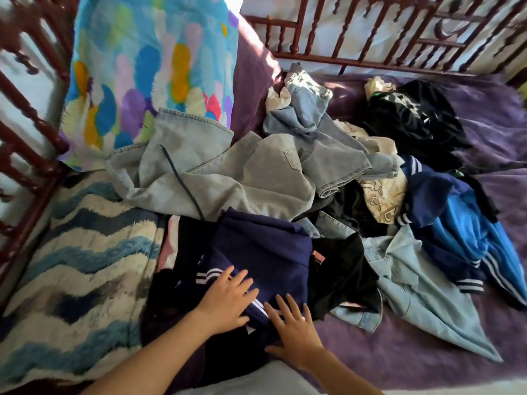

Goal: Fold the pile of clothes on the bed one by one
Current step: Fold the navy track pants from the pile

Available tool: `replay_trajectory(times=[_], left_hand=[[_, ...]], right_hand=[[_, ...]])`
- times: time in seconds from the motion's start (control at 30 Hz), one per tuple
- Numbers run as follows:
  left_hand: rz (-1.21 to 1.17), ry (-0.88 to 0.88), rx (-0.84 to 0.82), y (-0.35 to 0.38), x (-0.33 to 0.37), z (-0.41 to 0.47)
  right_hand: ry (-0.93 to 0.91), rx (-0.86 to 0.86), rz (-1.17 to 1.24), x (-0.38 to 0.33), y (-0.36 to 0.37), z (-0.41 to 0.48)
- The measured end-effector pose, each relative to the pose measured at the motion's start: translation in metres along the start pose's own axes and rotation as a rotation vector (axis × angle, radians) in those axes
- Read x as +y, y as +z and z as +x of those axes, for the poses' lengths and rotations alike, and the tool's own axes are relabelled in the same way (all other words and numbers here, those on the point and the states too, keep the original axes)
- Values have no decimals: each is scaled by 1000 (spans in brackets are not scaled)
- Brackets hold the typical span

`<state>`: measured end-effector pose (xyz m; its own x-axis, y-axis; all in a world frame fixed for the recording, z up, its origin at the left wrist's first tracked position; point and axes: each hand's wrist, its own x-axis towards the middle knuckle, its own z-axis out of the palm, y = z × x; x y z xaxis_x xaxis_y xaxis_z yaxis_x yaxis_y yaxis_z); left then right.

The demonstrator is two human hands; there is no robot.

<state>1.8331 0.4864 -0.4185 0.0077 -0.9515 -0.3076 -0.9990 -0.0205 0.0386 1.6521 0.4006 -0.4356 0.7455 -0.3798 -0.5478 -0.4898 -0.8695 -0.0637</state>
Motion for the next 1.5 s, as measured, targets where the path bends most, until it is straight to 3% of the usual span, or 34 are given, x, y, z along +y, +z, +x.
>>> replay_trajectory(times=[0.1,0.23,0.33,0.47,0.7,0.9,1.17,1.5], left_hand=[[-17,-118,-310,31,-9,-9],[-60,-211,-234,49,-11,-17],[-75,-263,-197,46,-7,-12],[-87,-230,18,31,-2,-7],[-135,-133,379,-5,-10,10],[6,53,703,-96,3,48],[162,313,903,-201,147,117],[165,612,913,-264,397,196]], right_hand=[[119,37,19,0,12,11],[134,-29,67,2,19,21],[122,152,155,12,15,22],[-13,399,76,22,-28,13],[-86,566,-32,38,-86,-20],[-13,754,-173,88,-138,-66],[233,980,-196,210,-125,-198],[603,1129,-141,349,-45,-395]])
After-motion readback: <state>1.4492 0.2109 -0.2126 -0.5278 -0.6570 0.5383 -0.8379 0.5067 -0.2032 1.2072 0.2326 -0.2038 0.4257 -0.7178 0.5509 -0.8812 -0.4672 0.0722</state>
